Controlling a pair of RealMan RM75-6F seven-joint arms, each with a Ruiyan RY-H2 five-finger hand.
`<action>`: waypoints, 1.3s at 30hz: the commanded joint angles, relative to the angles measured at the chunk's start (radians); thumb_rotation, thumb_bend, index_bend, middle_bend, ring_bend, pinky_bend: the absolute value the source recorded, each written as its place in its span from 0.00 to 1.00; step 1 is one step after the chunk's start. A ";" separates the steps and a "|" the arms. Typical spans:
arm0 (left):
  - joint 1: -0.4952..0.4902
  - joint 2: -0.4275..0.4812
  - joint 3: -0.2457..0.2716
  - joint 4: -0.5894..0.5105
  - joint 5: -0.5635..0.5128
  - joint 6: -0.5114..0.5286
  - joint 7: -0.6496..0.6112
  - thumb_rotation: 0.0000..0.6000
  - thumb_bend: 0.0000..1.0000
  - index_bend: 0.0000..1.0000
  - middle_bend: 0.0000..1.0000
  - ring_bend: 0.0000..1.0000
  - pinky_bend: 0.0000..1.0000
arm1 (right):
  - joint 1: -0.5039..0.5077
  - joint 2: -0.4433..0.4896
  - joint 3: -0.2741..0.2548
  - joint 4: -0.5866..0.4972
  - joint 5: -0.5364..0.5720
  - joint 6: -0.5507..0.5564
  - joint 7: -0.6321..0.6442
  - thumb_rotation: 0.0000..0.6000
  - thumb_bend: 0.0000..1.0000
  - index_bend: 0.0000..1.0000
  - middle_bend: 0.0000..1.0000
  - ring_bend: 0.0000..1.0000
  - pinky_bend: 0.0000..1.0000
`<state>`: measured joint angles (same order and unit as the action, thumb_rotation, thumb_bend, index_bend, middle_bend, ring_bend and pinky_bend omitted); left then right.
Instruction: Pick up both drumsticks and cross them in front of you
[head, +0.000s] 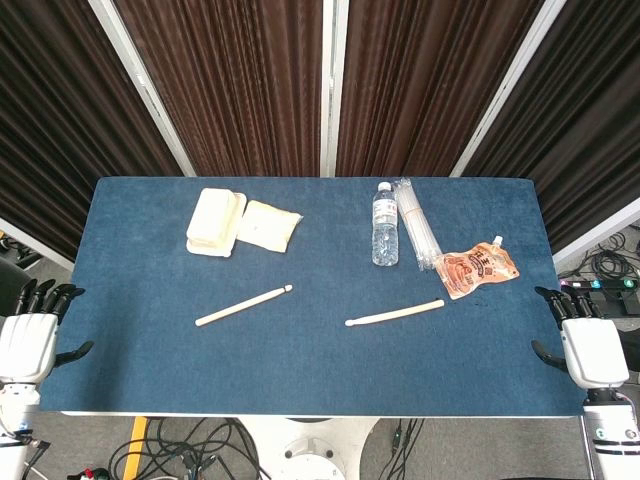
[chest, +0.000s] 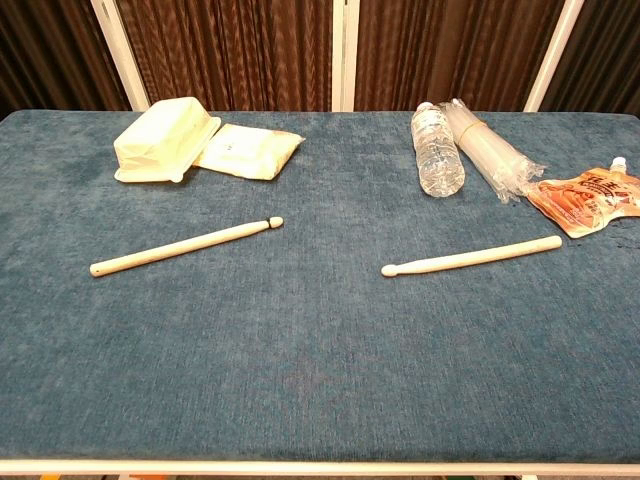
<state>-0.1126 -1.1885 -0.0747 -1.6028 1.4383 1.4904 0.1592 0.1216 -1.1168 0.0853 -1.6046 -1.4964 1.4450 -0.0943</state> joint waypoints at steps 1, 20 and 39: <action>0.005 -0.008 -0.001 0.005 0.000 0.006 0.006 1.00 0.06 0.23 0.19 0.09 0.08 | 0.002 0.000 0.000 0.003 0.001 -0.003 0.008 1.00 0.08 0.17 0.26 0.13 0.25; 0.006 0.016 0.002 -0.039 -0.029 -0.022 0.023 1.00 0.06 0.23 0.19 0.09 0.08 | 0.238 -0.117 0.002 0.130 -0.088 -0.294 0.083 1.00 0.15 0.32 0.37 0.19 0.26; 0.007 0.017 0.004 -0.022 -0.055 -0.050 -0.018 1.00 0.06 0.24 0.19 0.09 0.08 | 0.433 -0.488 -0.017 0.591 -0.071 -0.475 0.032 1.00 0.15 0.47 0.47 0.26 0.26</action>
<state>-0.1059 -1.1714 -0.0705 -1.6246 1.3838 1.4411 0.1409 0.5420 -1.5860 0.0729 -1.0332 -1.5658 0.9745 -0.0580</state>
